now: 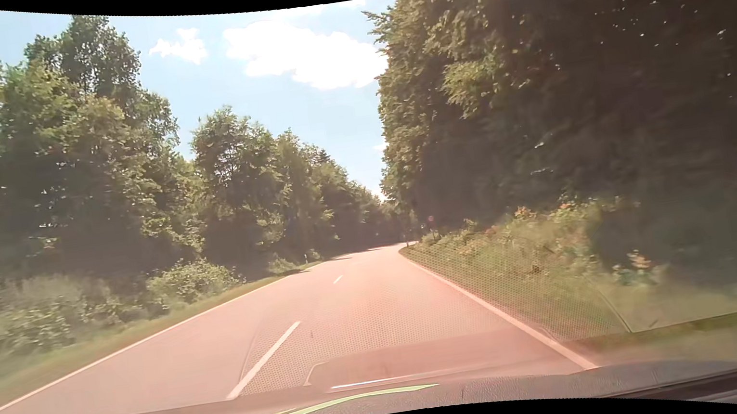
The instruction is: Follow the waypoints while adhering to traffic rules and regulations
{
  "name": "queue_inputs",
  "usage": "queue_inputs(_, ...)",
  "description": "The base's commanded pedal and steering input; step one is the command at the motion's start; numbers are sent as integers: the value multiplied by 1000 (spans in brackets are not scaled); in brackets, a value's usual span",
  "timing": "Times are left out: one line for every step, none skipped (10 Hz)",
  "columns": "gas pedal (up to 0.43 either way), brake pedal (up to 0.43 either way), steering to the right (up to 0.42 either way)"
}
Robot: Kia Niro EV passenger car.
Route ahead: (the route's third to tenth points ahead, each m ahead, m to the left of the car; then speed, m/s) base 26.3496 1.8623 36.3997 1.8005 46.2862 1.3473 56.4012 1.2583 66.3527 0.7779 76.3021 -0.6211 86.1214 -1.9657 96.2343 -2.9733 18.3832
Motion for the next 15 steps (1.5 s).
queue_inputs(8,0,0)
queue_inputs(28,0,2)
queue_inputs(39,0,4)
queue_inputs(47,0,5)
queue_inputs(47,0,5)
queue_inputs(47,0,5)
queue_inputs(59,0,5)
queue_inputs(59,0,4)
queue_inputs(59,0,4)
queue_inputs(79,0,4)
queue_inputs(79,0,4)
queue_inputs(79,0,4)
queue_inputs(79,0,4)
queue_inputs(79,0,4)
queue_inputs(87,0,4)
